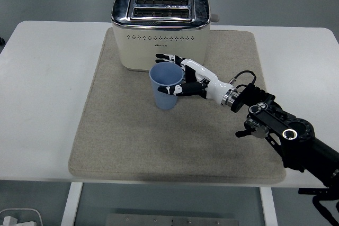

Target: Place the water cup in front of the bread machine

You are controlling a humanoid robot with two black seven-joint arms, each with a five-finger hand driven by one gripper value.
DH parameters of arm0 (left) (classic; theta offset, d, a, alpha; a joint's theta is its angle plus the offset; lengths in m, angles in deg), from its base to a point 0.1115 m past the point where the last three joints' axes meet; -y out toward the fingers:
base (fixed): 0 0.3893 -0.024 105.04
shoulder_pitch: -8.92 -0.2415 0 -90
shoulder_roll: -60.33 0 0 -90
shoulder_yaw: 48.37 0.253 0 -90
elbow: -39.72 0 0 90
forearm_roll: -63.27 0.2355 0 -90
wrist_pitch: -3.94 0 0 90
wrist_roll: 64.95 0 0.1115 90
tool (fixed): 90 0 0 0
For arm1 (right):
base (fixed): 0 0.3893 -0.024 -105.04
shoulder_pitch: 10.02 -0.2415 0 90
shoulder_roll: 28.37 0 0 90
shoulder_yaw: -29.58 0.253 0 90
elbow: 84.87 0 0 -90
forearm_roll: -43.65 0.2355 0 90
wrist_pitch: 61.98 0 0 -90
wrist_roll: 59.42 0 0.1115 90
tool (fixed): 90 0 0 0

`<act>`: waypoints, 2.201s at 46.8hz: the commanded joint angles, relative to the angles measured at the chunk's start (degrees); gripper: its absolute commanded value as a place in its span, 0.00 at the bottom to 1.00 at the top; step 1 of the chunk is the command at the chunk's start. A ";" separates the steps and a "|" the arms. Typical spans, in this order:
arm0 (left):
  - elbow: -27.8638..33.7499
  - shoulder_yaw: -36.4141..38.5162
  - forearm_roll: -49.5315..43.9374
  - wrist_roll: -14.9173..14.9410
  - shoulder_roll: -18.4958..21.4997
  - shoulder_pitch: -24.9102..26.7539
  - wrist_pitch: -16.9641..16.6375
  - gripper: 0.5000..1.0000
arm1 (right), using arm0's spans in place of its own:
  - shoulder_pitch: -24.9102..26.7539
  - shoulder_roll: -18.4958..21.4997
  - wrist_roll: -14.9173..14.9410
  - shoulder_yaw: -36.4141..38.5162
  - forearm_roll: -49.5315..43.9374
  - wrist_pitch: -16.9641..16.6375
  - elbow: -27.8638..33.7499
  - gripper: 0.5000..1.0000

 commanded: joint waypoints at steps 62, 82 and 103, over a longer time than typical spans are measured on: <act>0.00 0.00 0.00 0.00 0.00 -0.10 0.01 1.00 | 1.20 -16.65 1.23 5.15 1.31 -12.43 -0.78 0.86; 0.00 0.00 0.00 0.00 0.00 -0.01 0.01 1.00 | -8.55 -16.92 0.17 4.09 12.48 -12.96 13.36 0.86; 0.00 0.00 0.00 0.00 0.00 -0.01 0.01 1.00 | -14.71 -7.25 -9.23 4.27 24.08 -6.81 19.70 0.86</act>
